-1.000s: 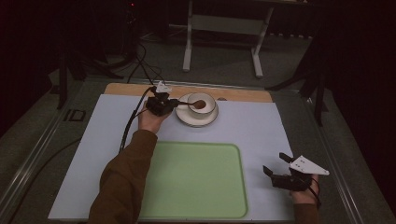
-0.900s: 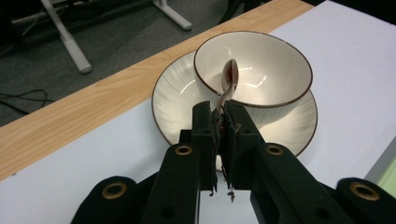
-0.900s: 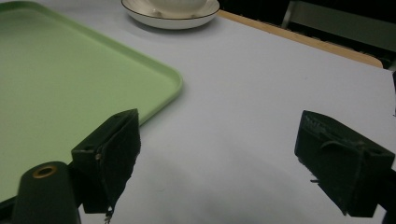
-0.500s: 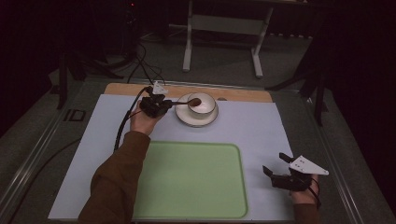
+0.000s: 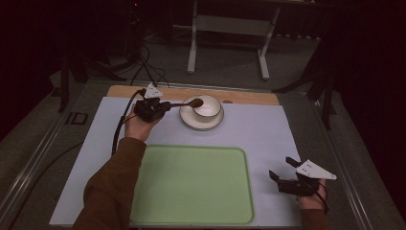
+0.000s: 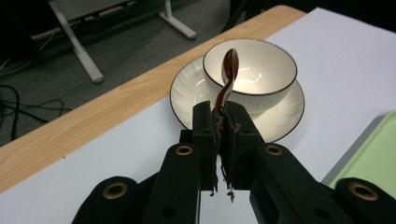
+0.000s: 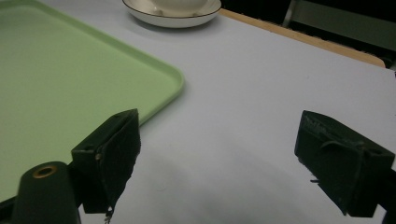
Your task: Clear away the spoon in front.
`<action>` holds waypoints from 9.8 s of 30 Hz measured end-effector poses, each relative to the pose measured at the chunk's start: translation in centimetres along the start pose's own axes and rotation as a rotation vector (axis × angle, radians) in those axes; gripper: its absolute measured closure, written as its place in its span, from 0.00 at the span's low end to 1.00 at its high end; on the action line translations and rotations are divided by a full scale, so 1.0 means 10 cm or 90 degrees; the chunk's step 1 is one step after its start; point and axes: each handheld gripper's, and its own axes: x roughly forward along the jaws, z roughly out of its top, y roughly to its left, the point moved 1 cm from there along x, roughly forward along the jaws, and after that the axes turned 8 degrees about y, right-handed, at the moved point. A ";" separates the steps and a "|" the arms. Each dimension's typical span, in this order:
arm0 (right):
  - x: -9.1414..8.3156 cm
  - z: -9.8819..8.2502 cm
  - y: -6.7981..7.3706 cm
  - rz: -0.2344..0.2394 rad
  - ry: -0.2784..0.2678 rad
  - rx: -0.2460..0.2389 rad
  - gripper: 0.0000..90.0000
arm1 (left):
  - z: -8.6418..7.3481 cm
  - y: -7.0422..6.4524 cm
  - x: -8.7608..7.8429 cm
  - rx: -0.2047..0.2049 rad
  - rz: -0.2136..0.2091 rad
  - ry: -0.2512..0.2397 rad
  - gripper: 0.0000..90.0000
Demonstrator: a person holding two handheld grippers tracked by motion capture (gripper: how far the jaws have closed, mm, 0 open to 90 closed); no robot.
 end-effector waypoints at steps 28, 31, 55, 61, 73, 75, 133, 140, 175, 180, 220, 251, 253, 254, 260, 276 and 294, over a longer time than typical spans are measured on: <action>0.00 0.00 0.00 -0.002 -0.003 -0.002 0.16 | -0.17 -0.03 -0.45 -0.017 0.002 -0.052 0.94; -0.01 0.00 0.00 -0.003 -0.003 -0.002 0.16 | -0.23 -0.04 -0.51 -0.018 0.005 -0.055 0.94; -0.03 0.01 0.00 -0.007 -0.017 0.002 0.16 | -0.75 -0.13 -0.97 -0.050 0.020 -0.054 0.94; -0.04 0.01 0.00 -0.008 -0.022 0.001 0.16 | -0.87 -0.16 -1.07 -0.056 0.022 -0.048 0.93; -0.04 0.01 0.01 -0.007 -0.026 -0.002 0.16 | -1.11 -0.21 -1.28 -0.064 0.033 -0.020 0.93; -0.04 0.01 0.01 -0.007 -0.026 -0.002 0.16 | -1.16 -0.21 -1.29 -0.067 0.035 -0.009 0.93; -0.03 0.01 0.01 -0.010 -0.019 -0.006 0.16 | -0.81 0.10 -0.87 -0.188 0.019 -0.124 0.93; -0.02 0.01 0.02 -0.008 -0.014 -0.009 0.16 | -0.89 0.00 -1.02 -0.162 -0.006 -0.100 0.93; 0.00 0.02 0.04 -0.006 -0.006 -0.022 0.16 | -1.27 -0.24 -0.46 -0.140 -0.090 -0.028 0.85; 0.01 0.02 0.05 -0.006 -0.005 -0.023 0.16 | -1.29 -0.23 -0.37 -0.133 -0.084 -0.014 0.84; 0.02 0.02 0.06 -0.005 0.001 -0.027 0.16 | -1.47 -0.15 -0.14 -0.117 -0.079 0.052 0.83; 0.02 0.02 0.05 -0.004 0.002 -0.028 0.16 | -1.50 -0.20 -0.06 -0.114 -0.033 0.081 0.53; 0.02 0.02 0.05 -0.004 0.002 -0.028 0.16 | -1.50 -0.19 -0.07 -0.114 -0.026 0.078 0.50; 0.02 0.02 0.05 -0.004 0.002 -0.028 0.16 | -1.50 -0.19 -0.07 -0.116 -0.021 0.077 0.48; 0.02 0.02 0.05 -0.004 0.001 -0.028 0.16 | -1.50 -0.15 -0.12 -0.131 0.008 0.070 0.37; 0.00 0.02 0.04 -0.009 -0.004 -0.026 0.16 | -1.49 -0.05 -0.36 -0.149 0.080 0.006 0.31; -0.05 0.02 0.00 -0.018 -0.026 -0.013 0.16 | -1.58 -0.05 -0.89 -0.142 0.116 -0.087 0.33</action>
